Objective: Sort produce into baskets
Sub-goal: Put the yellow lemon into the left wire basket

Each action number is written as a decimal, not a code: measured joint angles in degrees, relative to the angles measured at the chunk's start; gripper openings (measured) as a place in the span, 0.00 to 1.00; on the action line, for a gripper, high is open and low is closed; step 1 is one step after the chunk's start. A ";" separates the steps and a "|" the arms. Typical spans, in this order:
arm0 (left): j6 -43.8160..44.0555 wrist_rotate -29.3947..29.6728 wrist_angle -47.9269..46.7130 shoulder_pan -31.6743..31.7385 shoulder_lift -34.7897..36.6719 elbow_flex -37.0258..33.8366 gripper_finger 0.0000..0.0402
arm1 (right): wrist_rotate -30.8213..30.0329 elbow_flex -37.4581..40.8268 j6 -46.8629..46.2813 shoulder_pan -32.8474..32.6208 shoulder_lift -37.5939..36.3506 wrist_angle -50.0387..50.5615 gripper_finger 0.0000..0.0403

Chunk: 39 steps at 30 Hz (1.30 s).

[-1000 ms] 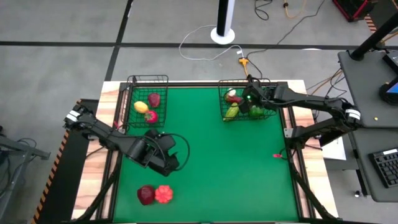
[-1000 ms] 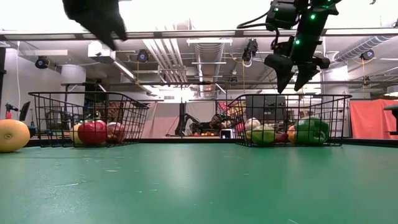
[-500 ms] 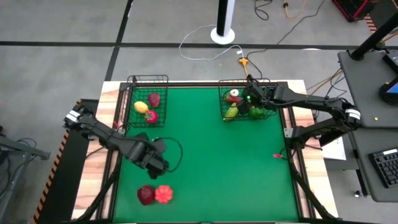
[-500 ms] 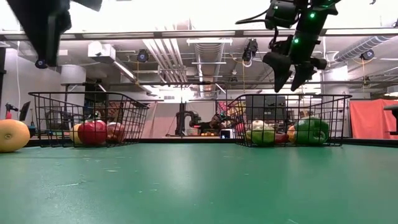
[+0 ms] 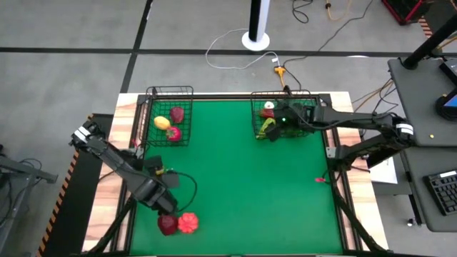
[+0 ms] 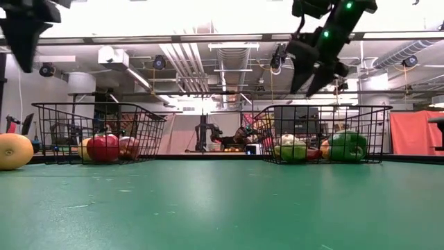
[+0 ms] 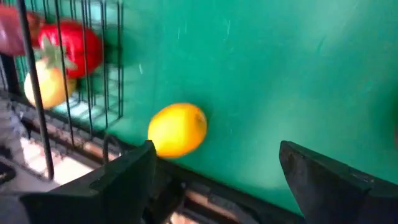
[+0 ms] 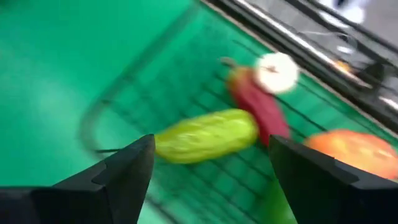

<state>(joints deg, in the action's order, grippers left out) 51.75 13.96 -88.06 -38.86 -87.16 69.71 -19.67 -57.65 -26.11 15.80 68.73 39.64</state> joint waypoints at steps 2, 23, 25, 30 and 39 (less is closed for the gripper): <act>1.76 -0.27 0.03 -0.80 0.05 -0.76 0.80 | 1.82 0.00 0.50 -2.18 0.09 -3.46 0.75; 4.88 3.64 -0.90 -6.37 7.60 -8.16 0.73 | 6.66 -13.00 13.98 -19.44 19.84 -26.36 0.73; -1.82 2.23 0.16 -6.31 6.39 -8.90 0.73 | 6.63 -16.21 15.07 -19.44 21.68 -23.66 0.73; -8.36 1.04 1.14 -6.31 3.00 -10.29 0.73 | 6.63 -21.90 17.05 -19.52 25.34 -16.80 0.73; -9.55 0.47 8.52 -5.40 6.38 -19.52 0.71 | 6.63 -22.49 18.21 -19.43 25.55 -15.50 0.75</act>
<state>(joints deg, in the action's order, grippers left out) 42.20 14.44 -79.55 -44.26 -80.78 50.19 -13.04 -80.14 -7.90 -3.64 94.27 24.14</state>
